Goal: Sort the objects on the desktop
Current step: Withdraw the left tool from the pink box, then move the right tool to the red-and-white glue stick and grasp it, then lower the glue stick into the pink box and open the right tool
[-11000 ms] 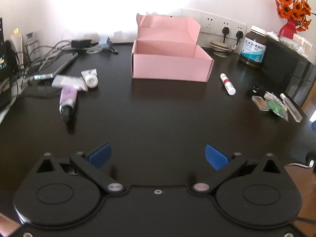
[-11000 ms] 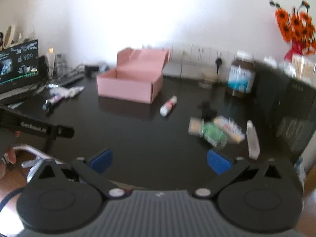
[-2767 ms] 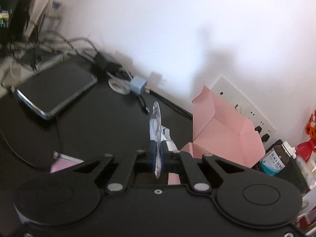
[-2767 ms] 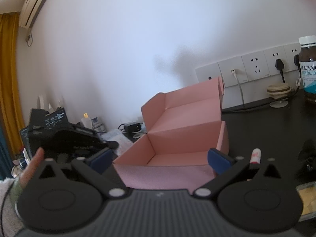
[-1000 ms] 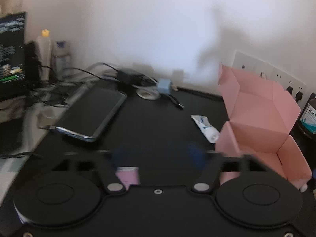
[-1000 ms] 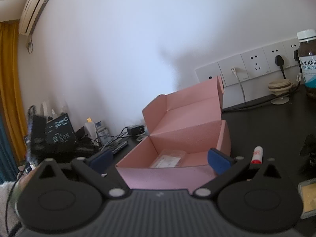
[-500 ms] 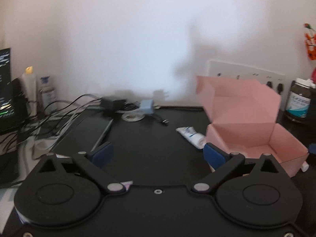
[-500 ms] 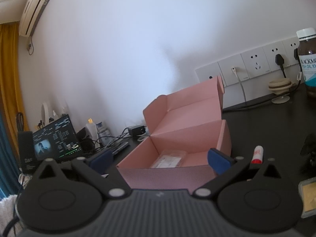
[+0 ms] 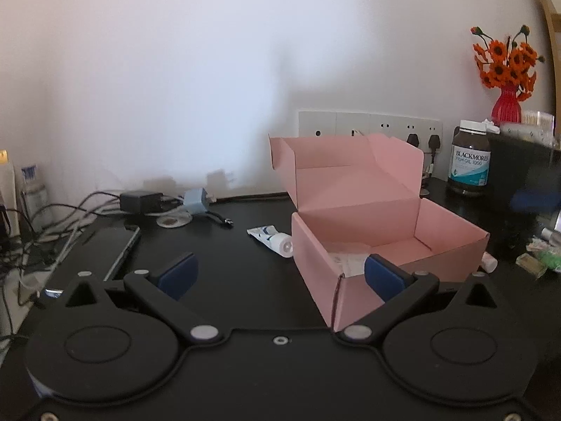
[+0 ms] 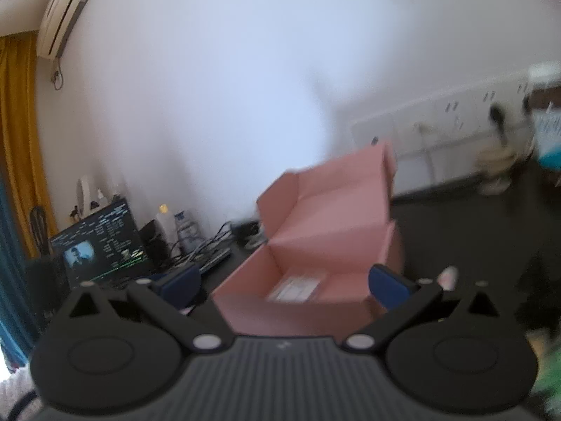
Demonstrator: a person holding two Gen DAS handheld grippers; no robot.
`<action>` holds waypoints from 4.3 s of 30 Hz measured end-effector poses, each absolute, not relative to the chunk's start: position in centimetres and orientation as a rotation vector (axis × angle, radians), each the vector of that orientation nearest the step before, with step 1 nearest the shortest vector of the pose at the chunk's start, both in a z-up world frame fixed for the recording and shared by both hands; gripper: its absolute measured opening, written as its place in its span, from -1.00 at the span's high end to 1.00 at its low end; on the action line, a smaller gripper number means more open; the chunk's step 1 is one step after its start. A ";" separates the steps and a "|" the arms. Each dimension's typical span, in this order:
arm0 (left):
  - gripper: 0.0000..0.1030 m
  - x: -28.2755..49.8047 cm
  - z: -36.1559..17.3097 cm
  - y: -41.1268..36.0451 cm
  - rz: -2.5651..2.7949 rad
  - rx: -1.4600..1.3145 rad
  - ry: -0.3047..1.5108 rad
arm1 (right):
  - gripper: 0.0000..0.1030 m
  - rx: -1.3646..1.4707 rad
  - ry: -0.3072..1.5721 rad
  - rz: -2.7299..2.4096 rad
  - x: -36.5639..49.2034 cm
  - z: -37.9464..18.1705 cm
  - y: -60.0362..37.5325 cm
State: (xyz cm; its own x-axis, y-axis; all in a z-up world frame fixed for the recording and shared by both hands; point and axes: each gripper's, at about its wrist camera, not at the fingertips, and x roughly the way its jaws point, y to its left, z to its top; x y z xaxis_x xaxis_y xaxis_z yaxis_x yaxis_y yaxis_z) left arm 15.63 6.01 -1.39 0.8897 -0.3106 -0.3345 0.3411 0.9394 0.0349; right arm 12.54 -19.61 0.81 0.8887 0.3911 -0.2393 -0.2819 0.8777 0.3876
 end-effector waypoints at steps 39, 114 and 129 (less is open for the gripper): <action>-1.00 16.0 -1.1 6.5 -0.101 0.101 0.272 | -0.04 -0.082 0.662 0.006 18.0 -1.6 -20.2; -1.00 17.7 -1.4 6.9 -0.110 0.074 0.375 | 0.67 -0.181 0.623 0.225 21.8 3.8 -11.8; -1.00 17.7 -1.4 6.7 -0.113 0.084 0.377 | 0.67 -0.082 0.815 0.205 26.0 -1.1 -11.2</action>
